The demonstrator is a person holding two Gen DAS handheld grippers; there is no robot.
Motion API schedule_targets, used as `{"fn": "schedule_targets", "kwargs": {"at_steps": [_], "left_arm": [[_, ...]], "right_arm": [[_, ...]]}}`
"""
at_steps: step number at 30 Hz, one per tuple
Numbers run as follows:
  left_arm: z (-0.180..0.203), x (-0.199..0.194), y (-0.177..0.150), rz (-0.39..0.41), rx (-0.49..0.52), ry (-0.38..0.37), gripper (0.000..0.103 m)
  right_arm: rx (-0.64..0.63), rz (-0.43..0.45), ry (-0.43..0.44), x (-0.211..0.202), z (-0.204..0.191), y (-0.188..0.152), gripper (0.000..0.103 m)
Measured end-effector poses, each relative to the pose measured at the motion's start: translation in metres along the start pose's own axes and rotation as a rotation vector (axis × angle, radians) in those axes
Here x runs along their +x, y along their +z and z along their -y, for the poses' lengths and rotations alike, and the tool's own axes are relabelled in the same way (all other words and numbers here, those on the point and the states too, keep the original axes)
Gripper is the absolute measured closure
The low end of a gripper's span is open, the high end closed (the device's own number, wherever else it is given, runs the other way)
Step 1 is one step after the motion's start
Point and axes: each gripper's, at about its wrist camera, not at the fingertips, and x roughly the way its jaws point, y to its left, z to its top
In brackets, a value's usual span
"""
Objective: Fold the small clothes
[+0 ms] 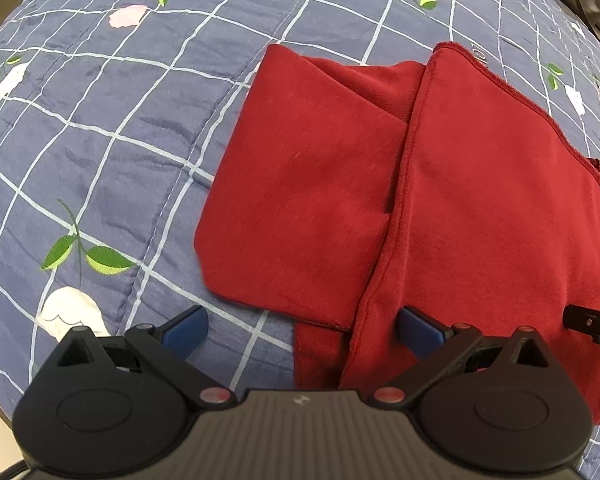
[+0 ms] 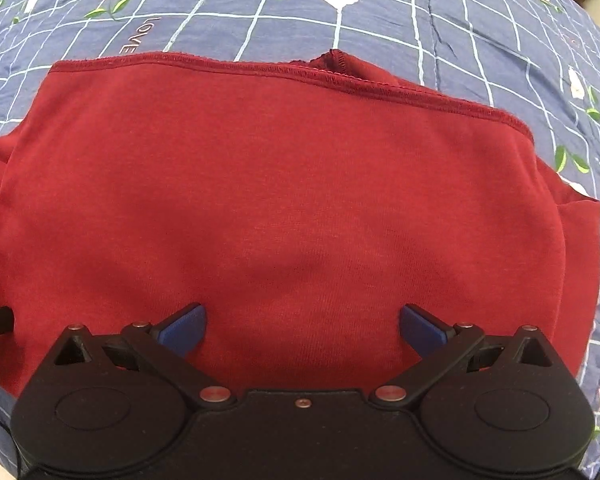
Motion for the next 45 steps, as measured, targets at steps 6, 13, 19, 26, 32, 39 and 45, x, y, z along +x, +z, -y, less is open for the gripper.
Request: {"fn": "schedule_targets", "kwargs": {"at_steps": [6, 13, 19, 26, 32, 39, 45], "left_arm": [[0.002, 0.0, -0.001, 0.003, -0.011, 0.003, 0.0], [0.0, -0.003, -0.006, 0.013, -0.022, -0.016, 0.0], [-0.007, 0.0, -0.009, 0.003, -0.029, -0.056, 0.0], [-0.003, -0.003, -0.004, 0.014, 0.01, -0.075, 0.007], [0.004, -0.007, -0.002, 0.015, 0.019, -0.103, 0.018], [0.004, -0.011, -0.003, 0.011, 0.003, -0.149, 0.043], [0.002, -0.016, -0.004, 0.022, -0.06, -0.172, 0.077]], "right_arm": [[-0.006, 0.048, 0.008, 0.001, 0.0, -0.009, 0.0], [-0.012, 0.09, 0.013, -0.004, 0.0, -0.018, 0.0], [-0.01, 0.086, 0.002, -0.003, -0.002, -0.016, 0.0], [-0.01, 0.087, 0.0, -0.003, -0.002, -0.015, 0.0], [-0.01, 0.096, 0.0, -0.003, -0.002, -0.017, 0.0], [-0.006, 0.104, -0.002, -0.004, -0.002, -0.02, 0.0], [-0.006, 0.076, 0.005, -0.003, -0.001, -0.016, 0.0]]}}
